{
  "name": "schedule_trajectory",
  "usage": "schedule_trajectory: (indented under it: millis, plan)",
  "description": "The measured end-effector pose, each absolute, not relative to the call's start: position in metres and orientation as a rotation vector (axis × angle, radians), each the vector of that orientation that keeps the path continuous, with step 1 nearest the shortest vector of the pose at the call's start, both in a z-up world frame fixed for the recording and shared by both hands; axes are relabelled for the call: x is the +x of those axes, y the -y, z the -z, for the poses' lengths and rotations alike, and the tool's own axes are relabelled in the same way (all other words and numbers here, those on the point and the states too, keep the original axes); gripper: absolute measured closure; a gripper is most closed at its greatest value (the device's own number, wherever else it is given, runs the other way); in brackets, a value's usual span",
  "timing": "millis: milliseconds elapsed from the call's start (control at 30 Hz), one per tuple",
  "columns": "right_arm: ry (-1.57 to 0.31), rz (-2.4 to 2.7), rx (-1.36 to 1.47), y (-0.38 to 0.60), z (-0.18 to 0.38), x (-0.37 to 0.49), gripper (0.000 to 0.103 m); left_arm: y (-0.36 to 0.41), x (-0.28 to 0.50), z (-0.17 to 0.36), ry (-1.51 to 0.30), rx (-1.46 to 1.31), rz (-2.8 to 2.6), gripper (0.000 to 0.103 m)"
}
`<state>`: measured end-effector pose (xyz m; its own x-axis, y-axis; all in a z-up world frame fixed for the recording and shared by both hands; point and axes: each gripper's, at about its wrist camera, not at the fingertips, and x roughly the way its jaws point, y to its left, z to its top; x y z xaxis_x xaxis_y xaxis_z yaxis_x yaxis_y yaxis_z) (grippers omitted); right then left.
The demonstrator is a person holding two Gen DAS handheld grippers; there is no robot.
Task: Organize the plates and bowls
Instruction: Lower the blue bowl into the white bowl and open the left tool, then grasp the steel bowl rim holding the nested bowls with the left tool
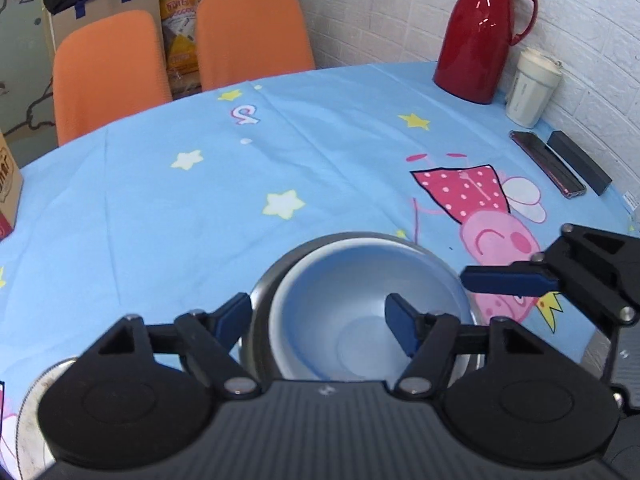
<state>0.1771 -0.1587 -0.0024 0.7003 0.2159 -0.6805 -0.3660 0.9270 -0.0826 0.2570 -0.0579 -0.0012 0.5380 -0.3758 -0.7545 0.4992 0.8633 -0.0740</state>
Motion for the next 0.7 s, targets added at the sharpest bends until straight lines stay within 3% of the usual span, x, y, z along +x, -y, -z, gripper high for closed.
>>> schedule_trajectory:
  millis: [133, 700]
  plan:
    - [-0.727, -0.318, -0.155, 0.185, 0.007, 0.146, 0.034, 0.033, 0.252, -0.010, -0.843, 0.072, 0.516, 0.026]
    - [-0.594, -0.127, 0.180, 0.219, 0.027, 0.093, 0.032, -0.008, 0.199, -0.005, -0.760, -0.086, 0.343, 0.025]
